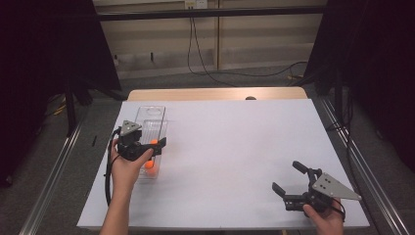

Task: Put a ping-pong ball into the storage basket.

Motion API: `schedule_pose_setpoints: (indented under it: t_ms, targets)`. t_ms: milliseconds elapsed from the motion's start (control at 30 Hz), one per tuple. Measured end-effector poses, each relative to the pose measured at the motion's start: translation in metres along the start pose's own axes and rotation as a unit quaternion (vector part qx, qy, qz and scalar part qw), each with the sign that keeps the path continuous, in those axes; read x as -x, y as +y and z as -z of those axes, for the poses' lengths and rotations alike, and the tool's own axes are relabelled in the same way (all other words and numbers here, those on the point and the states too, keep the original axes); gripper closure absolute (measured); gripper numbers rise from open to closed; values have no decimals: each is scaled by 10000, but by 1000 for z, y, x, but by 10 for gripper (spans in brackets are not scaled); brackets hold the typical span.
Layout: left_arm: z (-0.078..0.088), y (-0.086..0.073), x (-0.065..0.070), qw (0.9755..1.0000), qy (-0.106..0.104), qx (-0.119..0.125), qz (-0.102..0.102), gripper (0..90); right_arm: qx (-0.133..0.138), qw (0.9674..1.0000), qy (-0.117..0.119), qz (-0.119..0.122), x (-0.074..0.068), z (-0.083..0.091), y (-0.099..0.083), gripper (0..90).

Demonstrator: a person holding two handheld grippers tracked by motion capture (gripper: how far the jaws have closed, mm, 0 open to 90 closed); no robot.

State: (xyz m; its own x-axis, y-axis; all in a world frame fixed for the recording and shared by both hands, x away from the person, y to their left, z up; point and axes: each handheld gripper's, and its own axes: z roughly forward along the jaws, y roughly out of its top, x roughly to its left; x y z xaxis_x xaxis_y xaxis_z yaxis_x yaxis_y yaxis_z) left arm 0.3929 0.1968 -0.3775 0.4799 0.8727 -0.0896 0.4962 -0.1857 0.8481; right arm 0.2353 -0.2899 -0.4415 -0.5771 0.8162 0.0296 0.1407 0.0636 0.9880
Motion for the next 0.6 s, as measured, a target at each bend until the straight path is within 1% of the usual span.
schedule_pose_setpoints:
  t_ms: [100, 167, 233, 300, 367, 567, 600]
  targets:
    - [3, -2, 0, 10000, -38, 52, 9, 37, 7, 10000, -3, 2, 0, 0, 0, 15]
    - [5, -3, 0, 9999, -113, 106, 32, 35, -10, 10000, -3, -5, 1, 0, 0, 15]
    - [6, -5, 1, 9997, -177, 169, -16, 30, 12, 10000, -9, -15, 0, 0, 0, 15]
    - [7, -7, 1, 9995, -252, 201, 32, 29, 2, 10000, -1, -1, 0, 0, 0, 15]
    - [9, -8, 3, 9995, -219, 231, -59, 30, -3, 10000, 1, -1, 0, 0, 0, 15]
    - [13, -13, 6, 9988, -326, 323, -183, 30, 13, 10000, 8, 5, 0, 0, 0, 15]
    - [14, -14, 6, 9987, -309, 349, -201, 30, 14, 10000, 13, 16, 0, 0, 0, 15]
